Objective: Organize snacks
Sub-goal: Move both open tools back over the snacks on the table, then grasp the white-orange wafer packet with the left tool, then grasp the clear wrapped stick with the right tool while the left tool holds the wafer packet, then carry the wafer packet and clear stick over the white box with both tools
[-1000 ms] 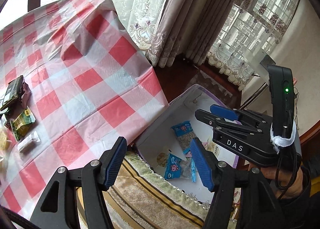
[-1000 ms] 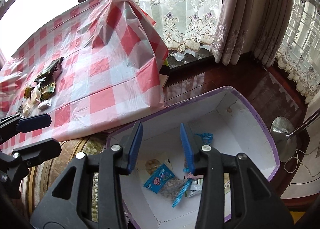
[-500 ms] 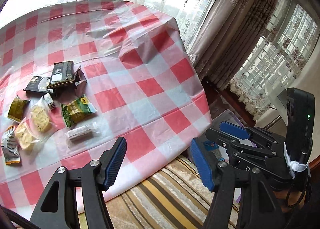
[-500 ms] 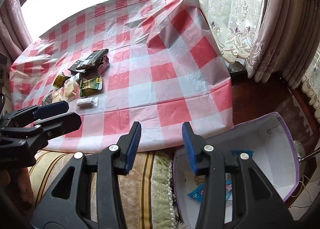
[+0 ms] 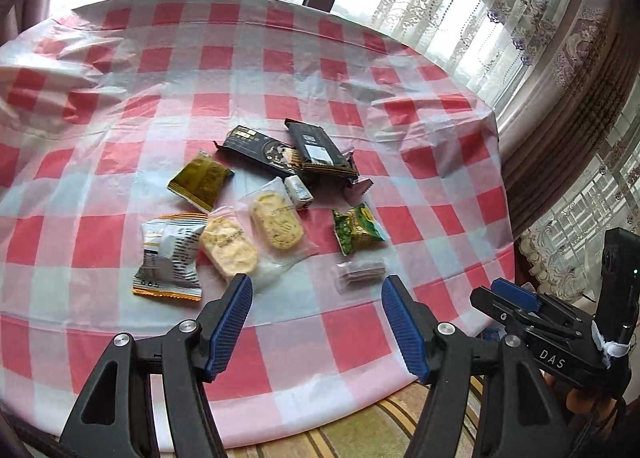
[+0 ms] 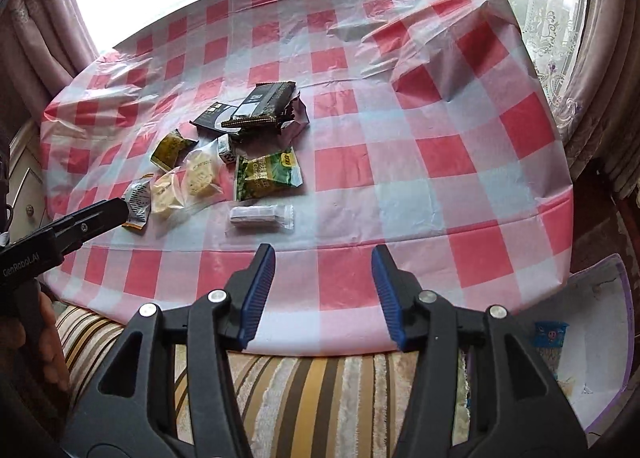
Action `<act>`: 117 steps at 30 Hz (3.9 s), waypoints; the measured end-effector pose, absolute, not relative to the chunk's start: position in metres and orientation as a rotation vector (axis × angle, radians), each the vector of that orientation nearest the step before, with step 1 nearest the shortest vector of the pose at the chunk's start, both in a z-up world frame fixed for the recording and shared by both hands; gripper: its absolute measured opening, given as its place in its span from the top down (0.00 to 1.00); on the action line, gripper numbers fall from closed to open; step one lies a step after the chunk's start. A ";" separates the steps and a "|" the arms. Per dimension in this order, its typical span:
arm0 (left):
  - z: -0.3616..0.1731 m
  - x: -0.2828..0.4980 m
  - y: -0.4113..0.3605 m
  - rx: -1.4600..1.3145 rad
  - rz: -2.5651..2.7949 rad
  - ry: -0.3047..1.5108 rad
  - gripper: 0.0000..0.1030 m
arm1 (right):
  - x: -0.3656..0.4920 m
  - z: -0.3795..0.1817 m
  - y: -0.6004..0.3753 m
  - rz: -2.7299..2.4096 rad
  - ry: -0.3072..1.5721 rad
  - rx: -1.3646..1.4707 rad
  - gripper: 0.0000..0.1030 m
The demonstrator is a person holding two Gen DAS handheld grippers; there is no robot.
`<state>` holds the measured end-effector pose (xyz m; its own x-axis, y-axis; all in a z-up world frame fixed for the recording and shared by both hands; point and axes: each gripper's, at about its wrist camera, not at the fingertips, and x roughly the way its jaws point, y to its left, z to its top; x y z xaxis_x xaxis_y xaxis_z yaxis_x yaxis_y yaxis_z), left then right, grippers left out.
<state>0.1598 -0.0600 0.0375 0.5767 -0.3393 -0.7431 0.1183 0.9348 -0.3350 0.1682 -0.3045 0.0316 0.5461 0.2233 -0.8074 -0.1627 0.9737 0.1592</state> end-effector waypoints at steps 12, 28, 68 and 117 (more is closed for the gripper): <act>0.003 0.179 0.009 -0.364 -0.073 0.980 0.30 | 0.208 0.009 -0.258 0.274 1.015 0.030 0.48; -0.027 0.214 0.015 -0.300 -0.007 1.044 0.39 | 0.228 -0.019 -0.226 0.289 1.097 -0.051 0.46; -0.031 0.207 0.021 -0.328 -0.046 0.983 0.62 | 0.261 -0.023 -0.215 0.167 1.151 0.133 0.43; 0.042 0.140 -0.093 -0.228 -0.268 0.923 0.64 | 0.153 0.033 -0.323 0.130 0.953 0.003 0.85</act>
